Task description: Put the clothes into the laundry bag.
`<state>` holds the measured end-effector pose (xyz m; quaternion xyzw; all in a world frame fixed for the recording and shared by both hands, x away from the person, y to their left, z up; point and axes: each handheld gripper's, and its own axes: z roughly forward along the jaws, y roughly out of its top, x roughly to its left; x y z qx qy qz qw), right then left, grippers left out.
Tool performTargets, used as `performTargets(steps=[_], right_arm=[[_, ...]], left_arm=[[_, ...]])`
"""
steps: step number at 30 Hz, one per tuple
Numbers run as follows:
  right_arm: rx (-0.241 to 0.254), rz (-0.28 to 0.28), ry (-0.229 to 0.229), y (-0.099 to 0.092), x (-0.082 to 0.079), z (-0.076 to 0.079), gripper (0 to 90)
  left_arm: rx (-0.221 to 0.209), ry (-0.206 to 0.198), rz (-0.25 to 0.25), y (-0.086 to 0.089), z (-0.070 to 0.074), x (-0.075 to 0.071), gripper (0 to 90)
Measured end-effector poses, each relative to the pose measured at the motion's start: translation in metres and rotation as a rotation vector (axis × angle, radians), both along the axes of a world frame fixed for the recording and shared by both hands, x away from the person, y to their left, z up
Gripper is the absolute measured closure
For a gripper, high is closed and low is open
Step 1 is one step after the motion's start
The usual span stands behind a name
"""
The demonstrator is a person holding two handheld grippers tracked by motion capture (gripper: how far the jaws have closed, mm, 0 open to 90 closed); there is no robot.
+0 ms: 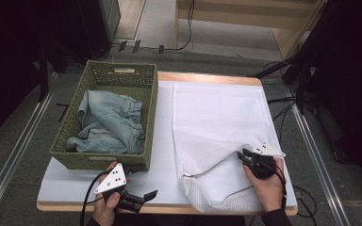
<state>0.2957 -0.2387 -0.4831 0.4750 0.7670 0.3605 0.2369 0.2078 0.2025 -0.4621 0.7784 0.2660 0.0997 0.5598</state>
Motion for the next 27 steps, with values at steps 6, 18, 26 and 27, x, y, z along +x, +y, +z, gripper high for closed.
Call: performTargets(steps=[6,18,26,27], right_arm=[[-0.079,0.033,0.01,0.015,0.003,0.0,42.8],[-0.035,0.038,0.112,0.019,0.031,0.005,81.4],[0.031,0.152,0.123,0.014,0.008,0.032,90.0],[0.054,0.178,0.111,0.014,0.002,0.038,90.0]], left_arm=[[0.001,0.002,0.0,-0.001,-0.001,0.001,6.9],[0.002,0.007,0.001,-0.001,-0.001,0.0,6.9],[-0.009,-0.023,0.003,-0.001,0.005,-0.007,6.9],[-0.014,-0.027,0.0,-0.002,0.007,-0.008,6.9]])
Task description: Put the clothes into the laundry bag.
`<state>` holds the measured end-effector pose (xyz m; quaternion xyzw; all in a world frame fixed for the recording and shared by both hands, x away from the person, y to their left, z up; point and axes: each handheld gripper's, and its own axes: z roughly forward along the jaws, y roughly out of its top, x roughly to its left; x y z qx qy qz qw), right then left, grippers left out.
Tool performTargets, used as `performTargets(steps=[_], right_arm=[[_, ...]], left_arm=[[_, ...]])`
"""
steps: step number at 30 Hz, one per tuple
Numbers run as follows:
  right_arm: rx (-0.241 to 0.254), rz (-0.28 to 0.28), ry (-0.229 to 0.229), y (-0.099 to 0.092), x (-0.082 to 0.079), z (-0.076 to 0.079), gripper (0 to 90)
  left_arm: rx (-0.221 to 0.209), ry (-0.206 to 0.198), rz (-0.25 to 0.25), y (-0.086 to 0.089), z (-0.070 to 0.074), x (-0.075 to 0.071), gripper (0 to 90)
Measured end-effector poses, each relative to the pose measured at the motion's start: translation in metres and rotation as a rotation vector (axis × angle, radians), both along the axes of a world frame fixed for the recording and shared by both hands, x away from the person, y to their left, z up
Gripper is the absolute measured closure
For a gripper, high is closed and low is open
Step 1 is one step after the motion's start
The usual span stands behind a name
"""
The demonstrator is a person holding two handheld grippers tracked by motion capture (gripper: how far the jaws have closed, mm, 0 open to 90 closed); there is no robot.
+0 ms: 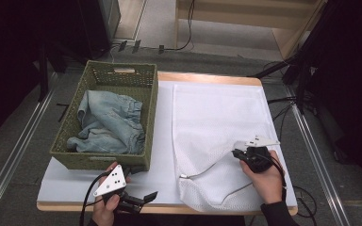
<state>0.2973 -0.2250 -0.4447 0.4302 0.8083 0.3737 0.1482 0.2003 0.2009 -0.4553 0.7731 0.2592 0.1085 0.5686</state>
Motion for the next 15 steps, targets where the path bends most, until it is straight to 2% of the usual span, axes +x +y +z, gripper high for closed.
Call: performTargets(steps=[3,5,8,10,13,15], right_arm=[[0.045,0.061,-0.034,-0.001,-0.016,0.015,90.0],[0.062,0.077,-0.061,-0.002,-0.024,0.02,90.0],[0.118,0.106,-0.102,-0.005,-0.032,0.021,90.0],[0.131,0.104,-0.131,-0.008,-0.034,0.021,90.0],[0.148,0.099,-0.145,-0.01,-0.035,0.021,90.0],[0.152,0.104,-0.146,-0.01,-0.035,0.021,90.0]], left_arm=[[-0.009,-0.017,-0.003,-0.002,0.004,-0.003,6.9],[-0.016,-0.037,0.001,-0.004,0.01,-0.008,6.9],[-0.032,-0.071,0.003,-0.007,0.023,-0.014,6.9],[-0.047,-0.088,0.007,-0.007,0.033,-0.017,6.9],[-0.065,-0.079,0.035,-0.004,0.046,-0.016,6.8],[-0.063,-0.072,0.086,0.001,0.055,-0.013,6.6]])
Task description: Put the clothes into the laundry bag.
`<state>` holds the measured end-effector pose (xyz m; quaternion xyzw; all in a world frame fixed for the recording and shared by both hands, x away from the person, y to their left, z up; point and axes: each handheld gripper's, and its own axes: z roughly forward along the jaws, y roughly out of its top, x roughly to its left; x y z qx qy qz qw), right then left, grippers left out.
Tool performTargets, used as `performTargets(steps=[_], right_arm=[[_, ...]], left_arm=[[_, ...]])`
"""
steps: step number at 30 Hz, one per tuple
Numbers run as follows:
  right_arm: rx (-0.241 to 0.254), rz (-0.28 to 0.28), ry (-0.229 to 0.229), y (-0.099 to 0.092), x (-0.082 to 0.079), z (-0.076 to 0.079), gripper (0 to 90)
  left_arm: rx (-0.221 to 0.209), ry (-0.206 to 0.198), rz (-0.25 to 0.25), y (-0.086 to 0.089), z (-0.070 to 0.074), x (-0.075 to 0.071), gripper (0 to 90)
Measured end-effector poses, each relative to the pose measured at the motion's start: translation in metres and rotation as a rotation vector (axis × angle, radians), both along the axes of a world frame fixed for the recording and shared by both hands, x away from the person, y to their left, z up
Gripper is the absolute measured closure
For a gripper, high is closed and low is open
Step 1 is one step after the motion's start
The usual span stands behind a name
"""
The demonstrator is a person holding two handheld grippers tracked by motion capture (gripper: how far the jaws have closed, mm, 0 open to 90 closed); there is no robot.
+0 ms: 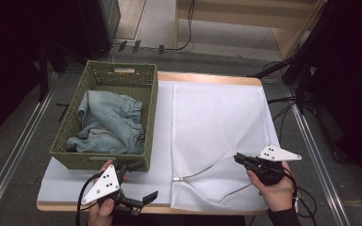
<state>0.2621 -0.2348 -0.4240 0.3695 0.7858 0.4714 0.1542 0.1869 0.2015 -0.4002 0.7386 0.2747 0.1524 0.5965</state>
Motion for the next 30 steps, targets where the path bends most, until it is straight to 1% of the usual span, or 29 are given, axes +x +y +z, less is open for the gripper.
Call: performTargets(steps=[2,3,5,6,7,9,11,13,15,18,21,22,24,25,26,28,29,30], right_arm=[[0.001,0.003,-0.001,0.001,0.0,-0.001,89.9],[0.0,0.004,0.001,0.001,0.0,-0.002,89.9],[-0.001,0.009,0.004,0.002,0.001,-0.003,89.9],[0.001,0.008,0.01,0.003,0.001,-0.004,89.9],[0.0,0.008,0.011,0.003,0.002,-0.005,89.9],[-0.002,0.011,0.012,0.003,0.002,-0.006,89.9],[-0.002,0.011,0.011,0.004,0.003,-0.007,89.8],[-0.002,0.011,0.011,0.004,0.002,-0.006,89.8],[0.0,0.014,0.013,0.003,0.003,-0.007,89.7],[0.004,0.007,0.017,0.001,0.003,-0.008,89.7],[0.002,0.007,0.02,0.0,0.003,-0.01,89.6],[0.002,0.005,0.022,0.0,0.003,-0.011,89.5],[0.001,0.005,0.022,0.0,0.004,-0.011,89.4],[0.0,0.008,0.023,0.001,0.004,-0.012,89.3],[-0.006,0.008,0.023,0.001,0.004,-0.012,89.4],[-0.009,0.005,0.019,0.002,0.003,-0.012,89.3],[-0.009,0.006,0.021,0.003,0.003,-0.012,89.3],[-0.01,0.006,0.021,0.003,0.004,-0.012,89.2]], left_arm=[[-0.011,0.007,0.012,0.007,0.009,0.003,0.8],[-0.013,0.006,0.023,0.012,0.014,0.005,0.2],[0.004,0.01,0.056,0.02,0.023,0.012,0.0],[0.011,0.019,0.076,0.025,0.027,0.016,0.0],[0.012,0.03,0.085,0.03,0.03,0.022,0.0],[0.024,0.028,0.134,0.04,0.036,0.033,0.0],[0.026,0.04,0.149,0.048,0.042,0.044,0.0],[0.033,0.047,0.177,0.055,0.046,0.055,0.0],[0.041,0.072,0.196,0.061,0.051,0.064,0.0],[0.041,0.085,0.197,0.068,0.058,0.074,0.0],[0.07,0.094,0.187,0.072,0.064,0.086,0.0],[0.082,0.106,0.191,0.073,0.067,0.093,0.0],[0.101,0.111,0.189,0.075,0.07,0.104,0.0],[0.11,0.115,0.193,0.077,0.071,0.112,0.0],[0.111,0.119,0.192,0.079,0.072,0.118,0.0],[0.127,0.13,0.203,0.081,0.072,0.13,0.0],[0.138,0.145,0.205,0.083,0.071,0.138,0.0],[0.14,0.166,0.198,0.084,0.069,0.144,0.0]])
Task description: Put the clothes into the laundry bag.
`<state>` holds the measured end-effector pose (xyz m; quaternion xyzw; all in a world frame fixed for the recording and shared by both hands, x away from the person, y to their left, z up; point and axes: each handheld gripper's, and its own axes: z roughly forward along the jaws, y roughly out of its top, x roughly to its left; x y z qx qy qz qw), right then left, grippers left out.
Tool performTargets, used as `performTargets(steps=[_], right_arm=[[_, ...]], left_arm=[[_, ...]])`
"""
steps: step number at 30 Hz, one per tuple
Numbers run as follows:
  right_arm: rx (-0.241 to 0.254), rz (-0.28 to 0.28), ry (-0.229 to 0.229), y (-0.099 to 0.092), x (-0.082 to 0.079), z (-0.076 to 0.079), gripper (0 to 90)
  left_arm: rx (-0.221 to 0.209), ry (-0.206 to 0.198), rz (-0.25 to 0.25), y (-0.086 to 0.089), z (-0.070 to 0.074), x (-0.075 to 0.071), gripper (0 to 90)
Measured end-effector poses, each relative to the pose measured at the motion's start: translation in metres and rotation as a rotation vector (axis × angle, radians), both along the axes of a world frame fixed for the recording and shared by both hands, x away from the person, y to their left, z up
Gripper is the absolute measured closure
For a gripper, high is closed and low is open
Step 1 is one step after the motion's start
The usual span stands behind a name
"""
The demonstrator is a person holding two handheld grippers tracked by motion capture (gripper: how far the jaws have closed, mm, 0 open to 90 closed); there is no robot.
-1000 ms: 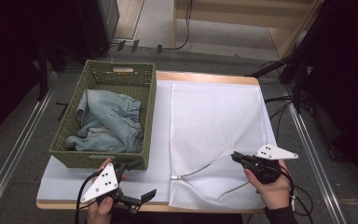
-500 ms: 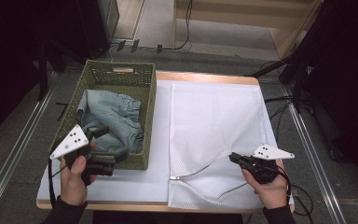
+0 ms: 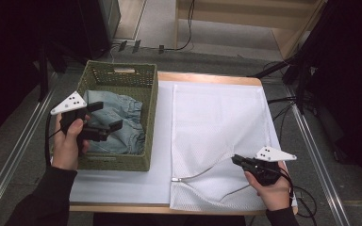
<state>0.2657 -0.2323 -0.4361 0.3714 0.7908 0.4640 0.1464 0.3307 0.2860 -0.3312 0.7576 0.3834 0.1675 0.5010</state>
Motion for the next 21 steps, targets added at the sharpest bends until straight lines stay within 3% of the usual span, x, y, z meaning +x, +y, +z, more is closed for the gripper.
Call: performTargets(steps=[3,7,11,14,16,19,21], right_arm=[[-0.001,0.003,0.002,-0.001,0.0,-0.001,89.2],[-0.004,0.008,0.006,-0.001,0.001,-0.002,89.1],[-0.006,0.009,0.008,-0.001,0.002,-0.004,89.0],[-0.005,0.005,0.017,-0.001,0.002,-0.005,88.9],[-0.009,0.007,0.016,0.0,0.002,-0.006,88.8],[-0.012,0.01,0.015,0.0,0.002,-0.006,88.6],[-0.012,0.009,0.016,0.0,0.002,-0.006,88.6]], left_arm=[[-0.021,0.07,-0.015,0.006,-0.006,0.017,0.0],[0.042,0.132,0.054,0.013,-0.018,0.036,0.0],[0.043,0.261,0.066,0.019,-0.03,0.049,0.0],[0.132,0.278,0.125,0.018,-0.037,0.053,0.0],[0.156,0.304,0.147,0.02,-0.04,0.055,0.0],[0.167,0.389,0.151,0.021,-0.048,0.06,0.0],[0.212,0.446,0.148,0.019,-0.054,0.062,0.0]])
